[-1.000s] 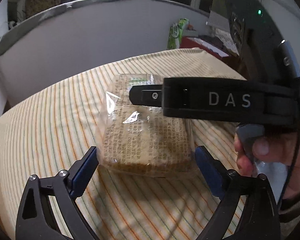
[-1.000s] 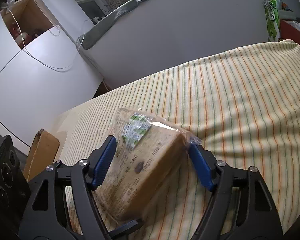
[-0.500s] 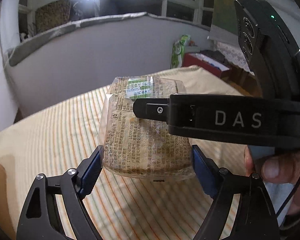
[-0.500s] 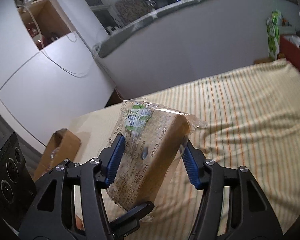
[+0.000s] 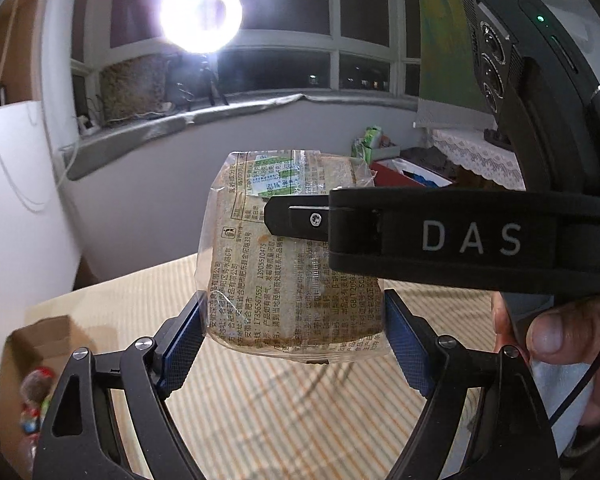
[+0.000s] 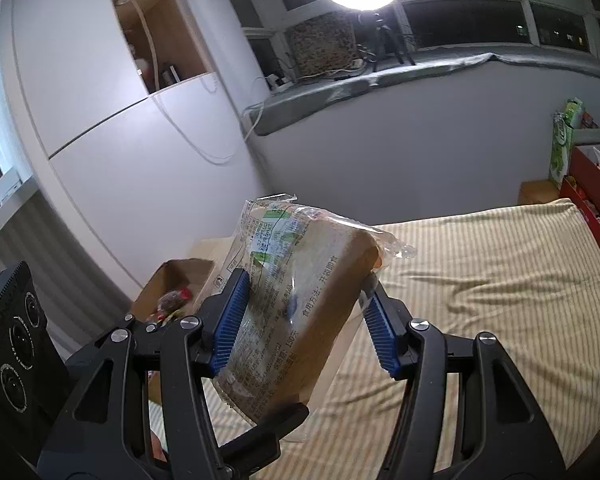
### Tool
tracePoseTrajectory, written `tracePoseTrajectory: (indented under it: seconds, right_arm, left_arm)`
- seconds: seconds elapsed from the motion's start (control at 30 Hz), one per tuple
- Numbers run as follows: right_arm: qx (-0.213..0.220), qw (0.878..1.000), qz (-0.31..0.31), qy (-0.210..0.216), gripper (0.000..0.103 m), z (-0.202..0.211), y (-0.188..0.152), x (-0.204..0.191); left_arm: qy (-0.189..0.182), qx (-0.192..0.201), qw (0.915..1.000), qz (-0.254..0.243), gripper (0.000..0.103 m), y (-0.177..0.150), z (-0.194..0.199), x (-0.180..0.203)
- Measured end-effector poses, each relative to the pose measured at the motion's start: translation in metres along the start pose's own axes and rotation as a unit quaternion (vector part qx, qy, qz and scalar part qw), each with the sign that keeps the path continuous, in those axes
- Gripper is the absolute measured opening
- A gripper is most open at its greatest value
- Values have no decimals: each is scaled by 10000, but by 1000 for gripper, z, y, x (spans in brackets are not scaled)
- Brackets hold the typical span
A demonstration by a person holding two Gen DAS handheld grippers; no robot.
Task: Organize snacks
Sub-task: 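Carry the bread loaf over the box and lower it in with the right tool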
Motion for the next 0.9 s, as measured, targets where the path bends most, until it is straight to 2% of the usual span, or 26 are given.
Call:
tracePoseTrajectory:
  seconds: [0.23,0.37,0.7,0.9]
  right_arm:
    - [-58,9995,212,216,59,-4,-15,-51]
    - [-159,9983,336,443,59,-18,-29,-83]
    - [-684,9892,763,1052,59,-97,-47,-169]
    - [-895,9803,1016,1436,59,-139,-50,-212]
  left_arm:
    - [174,124,9997,83,84,-17,30,-20]
    - [442,231,9987,71,84,-32,52,-36]
    - [1048,177,9933,449,84,-78,85,-106]
    - [1519,71,9852,787,84,-97,98,-159]
Point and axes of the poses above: each gripper's, at about its wrist camera, not at the fingertips, and z roughly against the way its jaws point, x to its right, y to its top, the point moved 2 cm from there along -z, roughly the way its jaws point, and after that the axes turned 7 degrees about y, right-handed, at the moved point
